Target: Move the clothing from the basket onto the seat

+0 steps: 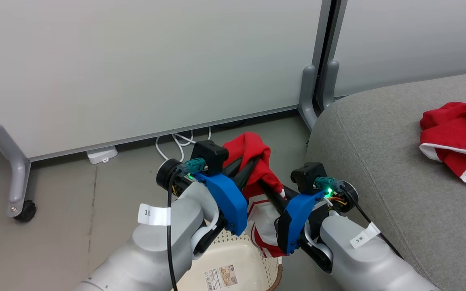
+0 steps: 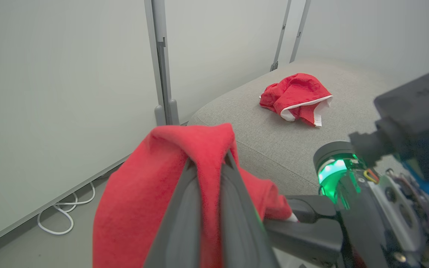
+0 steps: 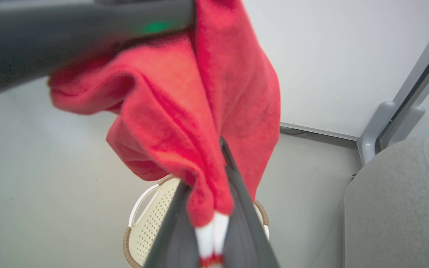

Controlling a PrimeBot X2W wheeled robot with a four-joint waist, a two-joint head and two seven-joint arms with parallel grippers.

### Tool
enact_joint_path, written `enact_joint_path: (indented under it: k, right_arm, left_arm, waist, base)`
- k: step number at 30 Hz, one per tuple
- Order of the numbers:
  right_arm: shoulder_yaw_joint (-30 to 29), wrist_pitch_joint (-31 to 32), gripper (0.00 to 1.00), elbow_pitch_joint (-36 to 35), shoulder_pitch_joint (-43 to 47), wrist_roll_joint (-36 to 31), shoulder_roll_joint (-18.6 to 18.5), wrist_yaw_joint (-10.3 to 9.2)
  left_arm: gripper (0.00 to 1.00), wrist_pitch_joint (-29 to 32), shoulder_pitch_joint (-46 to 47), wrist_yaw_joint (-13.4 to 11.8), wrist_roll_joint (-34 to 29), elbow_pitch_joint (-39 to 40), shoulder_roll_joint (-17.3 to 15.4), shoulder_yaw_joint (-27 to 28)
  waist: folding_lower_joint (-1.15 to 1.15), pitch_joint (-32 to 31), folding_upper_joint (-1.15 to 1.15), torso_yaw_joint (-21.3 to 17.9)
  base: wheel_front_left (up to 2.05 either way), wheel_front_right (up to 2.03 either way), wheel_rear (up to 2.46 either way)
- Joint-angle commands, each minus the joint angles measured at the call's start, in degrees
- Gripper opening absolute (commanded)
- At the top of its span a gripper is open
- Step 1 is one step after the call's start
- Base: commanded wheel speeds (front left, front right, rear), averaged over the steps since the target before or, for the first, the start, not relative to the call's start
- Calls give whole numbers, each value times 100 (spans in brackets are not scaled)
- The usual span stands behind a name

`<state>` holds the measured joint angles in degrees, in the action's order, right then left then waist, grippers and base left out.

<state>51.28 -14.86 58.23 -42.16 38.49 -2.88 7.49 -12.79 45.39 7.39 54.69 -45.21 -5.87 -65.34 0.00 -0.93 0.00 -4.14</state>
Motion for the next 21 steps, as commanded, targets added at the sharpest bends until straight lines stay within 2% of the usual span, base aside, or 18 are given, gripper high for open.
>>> enact_joint_path:
  k: [1, 3, 4, 5, 6, 7, 15, 21]
  right_arm:
    - [25, -22, 0, 29, -93, 41, -2, 1]
    - [44, -26, 0, 40, -97, 63, -2, 1]
    - [51, -29, 0, 50, -104, 65, -2, 1]
    - [56, -30, 0, 57, -110, 70, -2, 1]
    - [60, -32, 0, 61, -109, 77, -2, 1]
    - [61, -34, 0, 68, -106, 85, -2, 1]
    - [-132, -46, 0, 75, -180, -13, -1, 1]
    - [-442, -43, 0, -21, -146, -265, -1, 1]
  left_arm:
    - [0, -66, 57, 8, 22, -3, -26, 20]
    - [0, -71, 69, 8, 15, -17, -27, 20]
    - [14, -75, 73, 8, 14, -25, -27, 20]
    - [47, -80, 74, 5, 13, -31, -26, 24]
    - [96, -97, 77, -14, 1, -35, -26, 37]
    - [100, -113, 64, -25, -3, -40, -25, 49]
    - [100, -241, -316, -114, -286, 171, -165, 188]
    - [100, -244, -1168, -292, -923, 1170, -563, 1158]
  waist:
    - [0, 0, 0, -2]
    - [0, 0, 0, -4]
    - [0, 1, 0, -4]
    - [0, 2, 0, -3]
    - [0, 2, 0, -1]
    - [0, 2, 0, 1]
    - [0, 14, 0, 100]
    - [0, 63, 0, 145]
  base:
    - [0, 0, 0]
    - [0, 0, 0]
    - [0, 0, 0]
    - [0, 0, 0]
    - [0, 0, 0]
    - [0, 0, 0]
    - [0, 0, 0]
    - [0, 0, 0]
